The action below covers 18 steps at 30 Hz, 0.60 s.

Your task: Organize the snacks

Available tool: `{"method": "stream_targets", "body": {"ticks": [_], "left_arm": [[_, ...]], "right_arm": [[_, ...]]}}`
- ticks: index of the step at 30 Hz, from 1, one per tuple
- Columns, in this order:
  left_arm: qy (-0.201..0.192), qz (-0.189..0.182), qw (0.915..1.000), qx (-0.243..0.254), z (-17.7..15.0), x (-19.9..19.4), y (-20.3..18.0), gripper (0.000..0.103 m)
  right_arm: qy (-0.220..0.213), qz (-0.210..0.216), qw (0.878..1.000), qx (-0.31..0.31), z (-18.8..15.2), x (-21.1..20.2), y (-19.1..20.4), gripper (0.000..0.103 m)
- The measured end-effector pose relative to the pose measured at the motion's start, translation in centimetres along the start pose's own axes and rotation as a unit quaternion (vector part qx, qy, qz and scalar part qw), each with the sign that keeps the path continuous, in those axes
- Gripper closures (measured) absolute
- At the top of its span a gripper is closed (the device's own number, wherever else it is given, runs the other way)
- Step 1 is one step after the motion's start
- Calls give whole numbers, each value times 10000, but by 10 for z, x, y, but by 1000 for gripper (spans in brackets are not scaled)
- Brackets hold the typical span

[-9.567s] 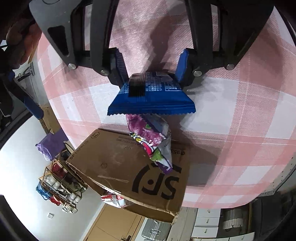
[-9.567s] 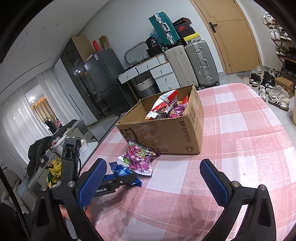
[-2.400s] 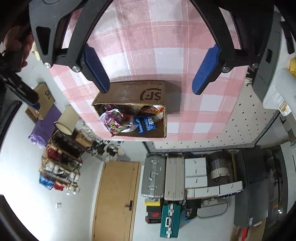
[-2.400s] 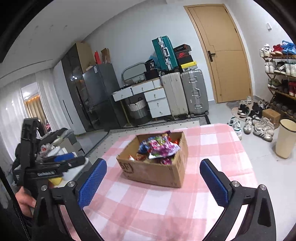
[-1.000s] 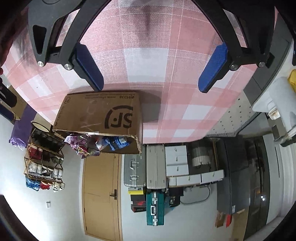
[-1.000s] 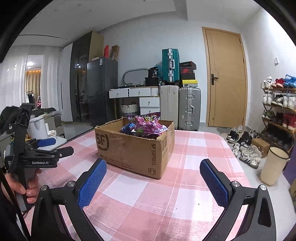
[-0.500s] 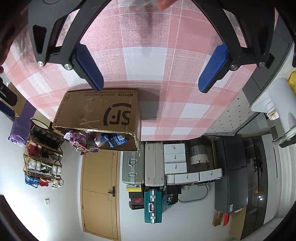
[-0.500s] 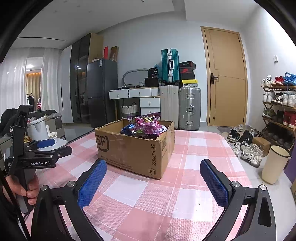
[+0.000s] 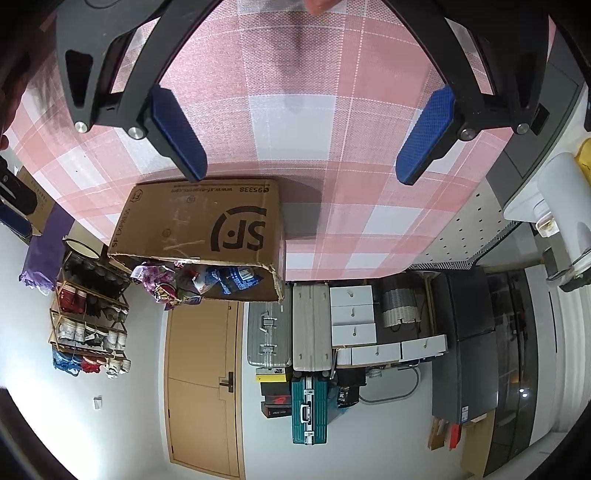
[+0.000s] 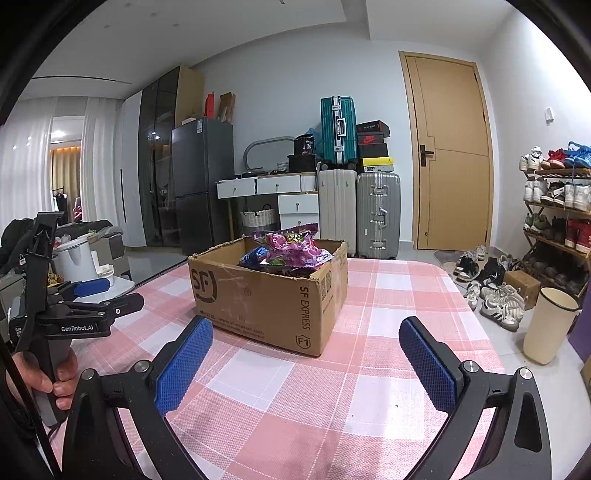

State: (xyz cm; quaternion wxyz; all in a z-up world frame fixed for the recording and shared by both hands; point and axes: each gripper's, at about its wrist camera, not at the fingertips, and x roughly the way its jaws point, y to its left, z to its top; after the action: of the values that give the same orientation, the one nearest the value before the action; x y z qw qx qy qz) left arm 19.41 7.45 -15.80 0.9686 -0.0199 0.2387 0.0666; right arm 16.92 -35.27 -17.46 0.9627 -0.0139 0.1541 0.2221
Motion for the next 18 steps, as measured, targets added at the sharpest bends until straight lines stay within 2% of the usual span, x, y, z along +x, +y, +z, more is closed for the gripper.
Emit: {"method": "stream_targets", "body": {"ticks": [18], "left_arm": [[25,-84,10000,21,0,-1,-1,1]], "right_arm": [[7,-1,10000,-12,0,1,0,0]]}}
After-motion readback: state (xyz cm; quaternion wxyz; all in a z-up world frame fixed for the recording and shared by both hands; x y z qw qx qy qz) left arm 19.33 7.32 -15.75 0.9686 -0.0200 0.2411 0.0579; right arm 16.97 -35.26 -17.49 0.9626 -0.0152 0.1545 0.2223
